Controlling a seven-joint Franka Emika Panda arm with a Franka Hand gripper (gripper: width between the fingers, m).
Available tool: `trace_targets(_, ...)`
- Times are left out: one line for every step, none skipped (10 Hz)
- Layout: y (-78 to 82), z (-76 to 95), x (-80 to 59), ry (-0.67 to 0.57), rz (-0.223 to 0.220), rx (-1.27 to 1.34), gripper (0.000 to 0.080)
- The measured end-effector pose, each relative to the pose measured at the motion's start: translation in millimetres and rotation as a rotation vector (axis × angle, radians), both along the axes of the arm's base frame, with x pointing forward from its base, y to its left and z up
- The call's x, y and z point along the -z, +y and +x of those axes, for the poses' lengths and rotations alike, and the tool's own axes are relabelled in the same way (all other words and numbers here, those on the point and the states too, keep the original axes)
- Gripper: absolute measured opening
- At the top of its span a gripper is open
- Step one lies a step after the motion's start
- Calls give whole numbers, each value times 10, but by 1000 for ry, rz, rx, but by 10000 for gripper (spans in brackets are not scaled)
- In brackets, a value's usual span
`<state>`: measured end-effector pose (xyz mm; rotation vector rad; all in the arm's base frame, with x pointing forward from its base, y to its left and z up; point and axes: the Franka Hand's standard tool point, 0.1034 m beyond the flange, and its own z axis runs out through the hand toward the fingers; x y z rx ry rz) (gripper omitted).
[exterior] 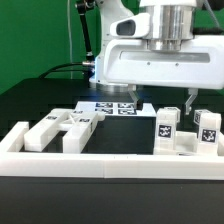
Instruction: Assemble chair
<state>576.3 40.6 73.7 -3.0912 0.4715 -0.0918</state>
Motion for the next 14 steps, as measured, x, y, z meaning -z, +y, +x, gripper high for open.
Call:
trace_targets(6,13,-12,-2,1,0,648)
trace_targets(4,11,-8,-1,0,0,648)
trace_targets(4,11,-8,-1,0,0,648)
trace_targets(4,8,2,0,0,0,648)
trace_targets(25,10,57,-8,-6,-7,648)
trace_targets(37,3,110,-9,-10,-11,648)
trace_targets(27,1,176,-13,-17,-13,648)
trace_targets(16,-16,228,-8,-21,-13,648)
trace_targets(14,-28,261,-5,-23,-13,648)
trace_targets(8,-36,310,-4,-27,-14,648)
trace_targets(8,-48,374,1,-31,-16,648)
trace_targets(17,-61,417,6,-33,-15,648)
trace_targets(11,-62,419,6,-34,-15,648)
trace_targets(9,-64,422,7,-34,-14,648)
